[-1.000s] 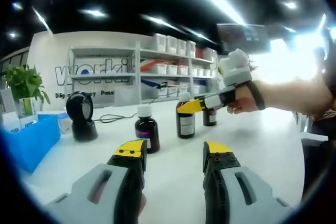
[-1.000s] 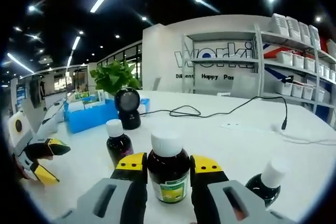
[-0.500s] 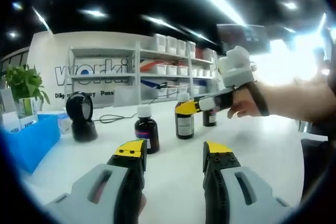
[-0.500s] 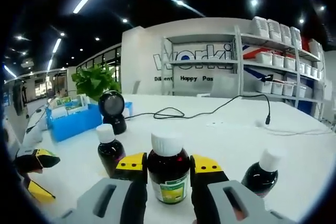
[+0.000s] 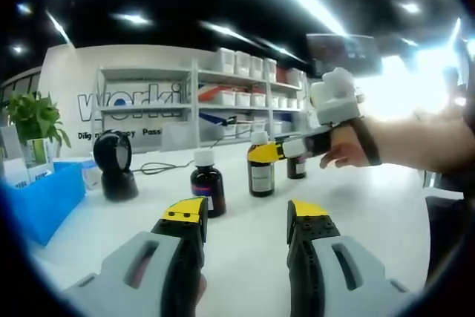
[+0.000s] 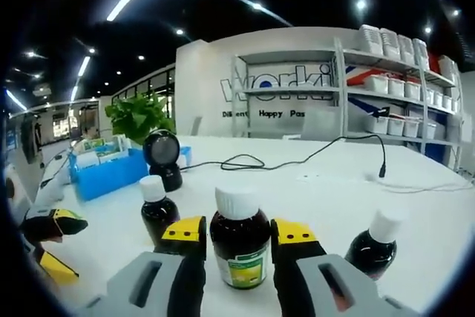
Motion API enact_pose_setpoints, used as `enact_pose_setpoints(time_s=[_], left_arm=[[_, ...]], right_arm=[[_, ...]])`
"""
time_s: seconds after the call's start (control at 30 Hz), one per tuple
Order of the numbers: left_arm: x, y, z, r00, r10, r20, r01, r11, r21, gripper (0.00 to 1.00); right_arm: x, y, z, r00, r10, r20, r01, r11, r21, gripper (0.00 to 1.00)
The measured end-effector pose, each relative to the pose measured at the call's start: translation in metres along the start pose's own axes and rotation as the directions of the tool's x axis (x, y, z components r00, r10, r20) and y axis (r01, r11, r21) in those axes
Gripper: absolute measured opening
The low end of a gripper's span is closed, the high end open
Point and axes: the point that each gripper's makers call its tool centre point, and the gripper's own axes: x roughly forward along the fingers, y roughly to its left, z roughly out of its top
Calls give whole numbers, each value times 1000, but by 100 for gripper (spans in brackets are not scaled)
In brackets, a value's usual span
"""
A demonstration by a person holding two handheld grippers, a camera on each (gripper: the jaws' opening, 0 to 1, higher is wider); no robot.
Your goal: Rotate the medicine bottle to make it face forward pick up the medicine bottle inspect the drug traceability code place the medicine on the table
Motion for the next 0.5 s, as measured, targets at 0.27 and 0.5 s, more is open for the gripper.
enact_pose_setpoints(time_s=[0.27, 0.5], left_arm=[[0, -1, 0, 1000, -1, 1, 1, 1000, -1, 34], [0, 0, 0, 1000, 2, 0, -2, 1000, 0, 34]], right_arm=[[-8, -3, 13, 995, 95, 34, -93, 994, -55, 43], [-7, -12, 19, 985, 171, 16, -170, 984, -57, 42]])
